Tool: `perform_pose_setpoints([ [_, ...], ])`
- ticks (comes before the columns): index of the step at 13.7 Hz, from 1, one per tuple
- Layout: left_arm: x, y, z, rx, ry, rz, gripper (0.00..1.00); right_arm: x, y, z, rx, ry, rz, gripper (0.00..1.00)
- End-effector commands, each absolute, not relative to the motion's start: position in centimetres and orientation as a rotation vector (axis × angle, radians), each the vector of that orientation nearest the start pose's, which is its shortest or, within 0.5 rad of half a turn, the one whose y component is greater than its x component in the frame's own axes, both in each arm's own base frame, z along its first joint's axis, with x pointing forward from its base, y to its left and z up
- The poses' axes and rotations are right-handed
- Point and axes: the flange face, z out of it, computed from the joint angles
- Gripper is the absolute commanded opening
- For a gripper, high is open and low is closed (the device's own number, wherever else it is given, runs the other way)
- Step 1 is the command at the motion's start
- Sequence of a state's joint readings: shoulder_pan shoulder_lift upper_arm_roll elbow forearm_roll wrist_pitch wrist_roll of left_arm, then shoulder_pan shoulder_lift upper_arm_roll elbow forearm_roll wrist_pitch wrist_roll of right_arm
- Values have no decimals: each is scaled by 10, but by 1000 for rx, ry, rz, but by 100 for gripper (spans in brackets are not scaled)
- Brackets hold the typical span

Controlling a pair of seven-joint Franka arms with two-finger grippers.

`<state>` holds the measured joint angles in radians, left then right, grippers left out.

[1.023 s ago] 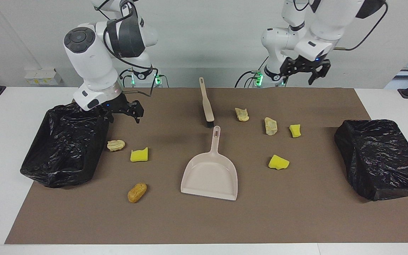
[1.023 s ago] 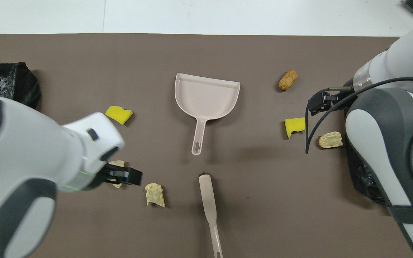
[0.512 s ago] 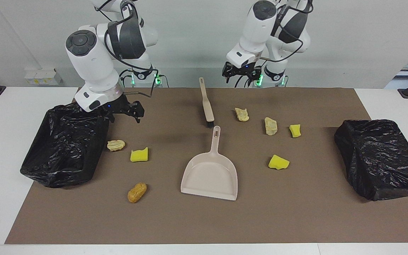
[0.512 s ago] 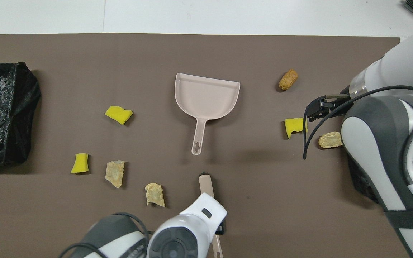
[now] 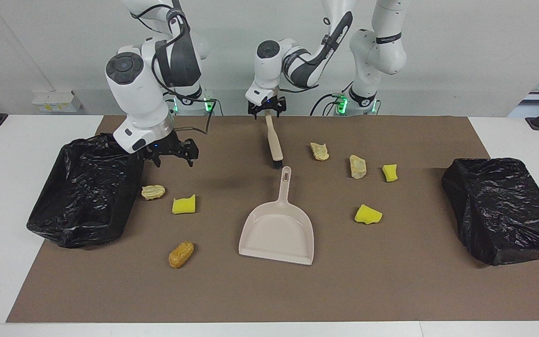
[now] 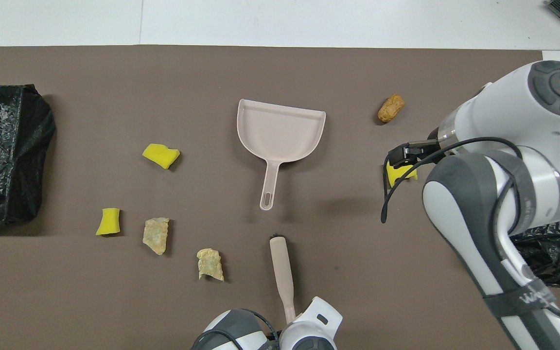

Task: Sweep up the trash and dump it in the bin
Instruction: 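Grasp the pink dustpan handle with the right gripper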

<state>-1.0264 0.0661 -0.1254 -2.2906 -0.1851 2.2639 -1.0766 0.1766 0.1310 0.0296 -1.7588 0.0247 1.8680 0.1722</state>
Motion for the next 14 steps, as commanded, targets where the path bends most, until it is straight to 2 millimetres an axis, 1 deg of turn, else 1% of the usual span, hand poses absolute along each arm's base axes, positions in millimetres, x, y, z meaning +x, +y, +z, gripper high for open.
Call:
perform_pose_setpoints([
  [1,212,-465,330,-3136,-80,248,56,585,155,476,-3072,34,-1,100],
  [2,213,-465,330,-3134,-78,247,56,584,170,475,-3068,52,-9,100],
  [3,213,-465,330,-3133,-77,246,60,583,185,474,-3066,71,-10,100],
  [4,213,-463,329,-3121,-80,255,62,584,194,473,-3059,105,-24,100],
  [5,215,-460,329,-3105,-80,261,63,584,207,469,-3055,126,-29,100],
  [6,221,-456,331,-3096,-83,248,63,585,222,467,-3051,143,-31,100],
  [8,225,-450,340,-3077,-66,225,61,590,236,462,-3005,207,-17,100],
  [9,226,-450,341,-3080,-64,221,54,589,244,464,-2982,207,-30,100],
  [10,232,-448,341,-3081,-80,213,38,588,258,461,-2976,227,-31,100],
  [11,235,-447,343,-3078,-54,185,24,590,276,461,-2965,265,-38,100],
  [12,239,-445,344,-3078,-45,178,10,596,288,456,-2959,310,-32,100],
  [13,246,-442,345,-3079,-36,170,0,601,297,449,-2958,333,-19,100],
  [14,247,-440,349,-3074,0,153,0,607,301,445,-2957,347,-8,100],
])
